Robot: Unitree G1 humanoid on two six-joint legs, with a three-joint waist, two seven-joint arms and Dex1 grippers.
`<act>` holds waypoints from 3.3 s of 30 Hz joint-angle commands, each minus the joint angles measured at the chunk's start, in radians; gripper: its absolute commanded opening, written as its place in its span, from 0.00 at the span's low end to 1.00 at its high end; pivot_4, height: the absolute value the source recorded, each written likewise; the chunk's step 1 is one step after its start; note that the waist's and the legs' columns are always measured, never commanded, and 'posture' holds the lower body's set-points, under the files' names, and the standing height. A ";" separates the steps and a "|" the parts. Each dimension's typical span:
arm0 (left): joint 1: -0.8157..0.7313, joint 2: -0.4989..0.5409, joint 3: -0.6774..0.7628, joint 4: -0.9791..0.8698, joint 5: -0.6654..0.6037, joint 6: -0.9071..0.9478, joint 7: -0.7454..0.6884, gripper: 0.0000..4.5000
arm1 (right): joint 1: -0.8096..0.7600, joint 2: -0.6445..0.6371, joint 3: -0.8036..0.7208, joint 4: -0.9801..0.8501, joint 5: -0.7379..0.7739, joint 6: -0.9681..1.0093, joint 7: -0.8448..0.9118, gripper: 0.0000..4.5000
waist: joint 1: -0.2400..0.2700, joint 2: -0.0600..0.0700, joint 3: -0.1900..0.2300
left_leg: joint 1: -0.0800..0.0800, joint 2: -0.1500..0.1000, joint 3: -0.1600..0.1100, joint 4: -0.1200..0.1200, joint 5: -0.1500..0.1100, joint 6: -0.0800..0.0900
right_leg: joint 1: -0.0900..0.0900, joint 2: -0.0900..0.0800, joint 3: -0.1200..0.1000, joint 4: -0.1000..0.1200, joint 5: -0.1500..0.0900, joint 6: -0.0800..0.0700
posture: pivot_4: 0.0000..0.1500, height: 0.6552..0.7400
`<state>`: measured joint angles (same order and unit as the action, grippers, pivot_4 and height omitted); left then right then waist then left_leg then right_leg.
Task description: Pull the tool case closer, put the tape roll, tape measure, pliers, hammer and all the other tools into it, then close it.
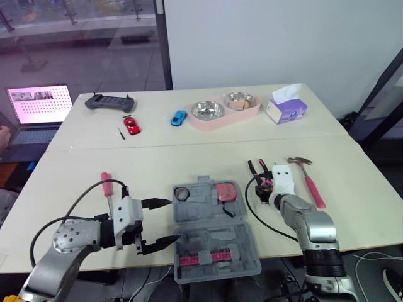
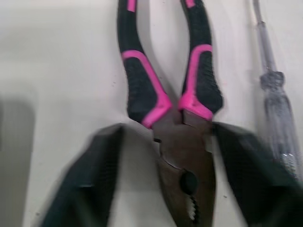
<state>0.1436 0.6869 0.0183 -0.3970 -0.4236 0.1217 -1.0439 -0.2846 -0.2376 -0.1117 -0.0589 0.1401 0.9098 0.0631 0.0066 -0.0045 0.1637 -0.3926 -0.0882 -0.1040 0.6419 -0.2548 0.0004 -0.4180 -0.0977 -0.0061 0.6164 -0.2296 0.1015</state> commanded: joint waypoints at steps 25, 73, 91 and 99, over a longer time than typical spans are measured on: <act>-0.073 0.039 0.096 0.256 0.003 -0.115 -0.087 1.00 | -0.280 -0.641 0.271 -0.594 0.304 0.210 0.741 0.22 | -0.010 0.007 0.007 | -0.001 0.001 0.001 -0.003 0.000 0.000 | -0.002 -0.001 -0.001 -0.001 0.000 0.001 | 1.00 1.00; 0.012 -0.006 0.073 0.339 0.049 -0.307 -0.109 1.00 | -0.919 -0.282 1.125 0.045 -0.082 0.180 1.132 0.22 | -0.024 0.001 0.008 | -0.015 -0.001 0.001 -0.003 0.004 -0.007 | -0.024 -0.004 -0.001 0.011 0.006 0.001 | 1.00 1.00; 0.016 -0.008 0.072 0.322 0.052 -0.299 -0.097 1.00 | -0.877 -0.217 1.103 0.129 -0.115 0.152 1.109 0.22 | -0.028 0.001 0.008 | -0.013 0.000 0.001 -0.003 0.005 -0.008 | -0.024 0.000 -0.001 0.013 0.005 0.001 | 1.00 1.00; 0.012 -0.006 0.071 0.330 0.055 -0.300 -0.100 1.00 | -0.866 -0.195 1.092 0.149 -0.128 0.139 1.103 0.22 | -0.028 0.001 0.008 | -0.013 0.000 0.001 -0.003 0.005 -0.008 | -0.024 0.000 -0.001 0.013 0.006 0.001 | 1.00 1.00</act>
<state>0.1537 0.6772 0.0829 -0.0459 -0.3612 -0.1773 -1.1473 -1.1471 -0.4505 1.0112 0.0872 0.0266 1.0620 1.1829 -0.0212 -0.0032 0.1716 -0.4059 -0.0879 -0.1034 0.6386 -0.2499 -0.0076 -0.4421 -0.0980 -0.0066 0.6298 -0.2241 0.1020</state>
